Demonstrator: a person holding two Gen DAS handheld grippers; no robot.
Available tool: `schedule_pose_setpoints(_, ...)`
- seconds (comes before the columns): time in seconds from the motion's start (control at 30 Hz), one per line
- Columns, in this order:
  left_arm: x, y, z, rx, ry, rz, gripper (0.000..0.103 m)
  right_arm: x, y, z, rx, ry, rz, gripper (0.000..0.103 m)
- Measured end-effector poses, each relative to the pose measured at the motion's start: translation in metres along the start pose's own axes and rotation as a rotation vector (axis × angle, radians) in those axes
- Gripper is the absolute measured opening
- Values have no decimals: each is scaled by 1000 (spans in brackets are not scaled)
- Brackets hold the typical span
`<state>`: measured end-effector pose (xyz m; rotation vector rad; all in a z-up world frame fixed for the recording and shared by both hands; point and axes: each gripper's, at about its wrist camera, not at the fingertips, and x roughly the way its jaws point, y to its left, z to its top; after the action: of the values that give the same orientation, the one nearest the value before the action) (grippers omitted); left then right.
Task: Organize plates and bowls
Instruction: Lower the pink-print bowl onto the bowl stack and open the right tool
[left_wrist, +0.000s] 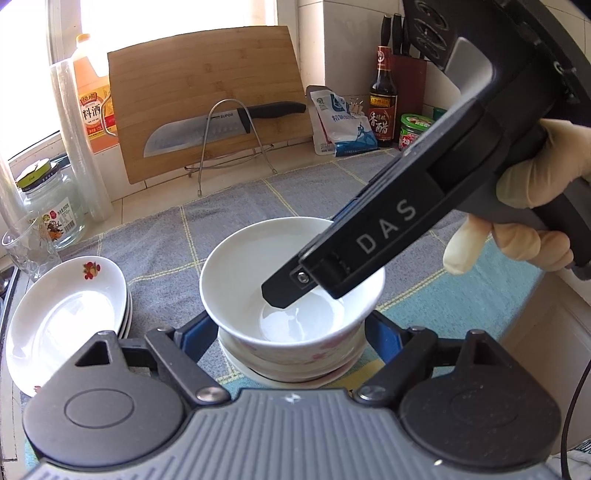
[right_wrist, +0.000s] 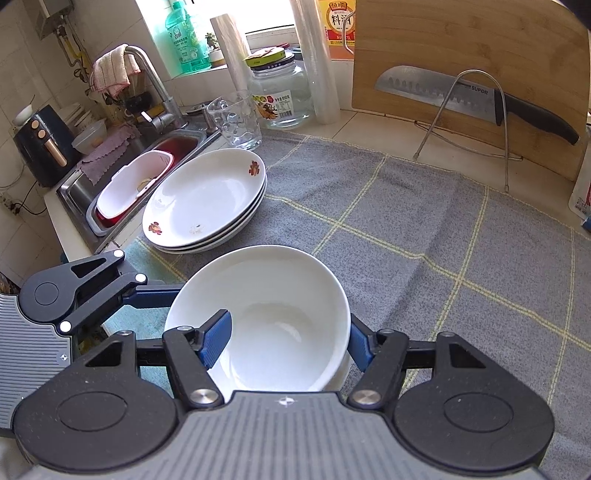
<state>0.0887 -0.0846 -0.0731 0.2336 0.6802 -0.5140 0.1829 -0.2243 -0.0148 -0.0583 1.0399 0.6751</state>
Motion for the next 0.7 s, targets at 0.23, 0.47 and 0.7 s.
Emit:
schedule_pose_setpoints(0.23, 2, 0, -1, -3, 13, 1, 86, 2, 1, 0, -8, 8, 1, 72)
schedule_pose_setpoints(0.47, 2, 1, -1, -7, 15, -2, 86, 3, 2, 0, -15, 11, 0, 72)
schedule_pose_setpoints(0.7, 3, 1, -3, -8, 13, -10, 89, 4, 3, 1, -12, 12, 17, 84)
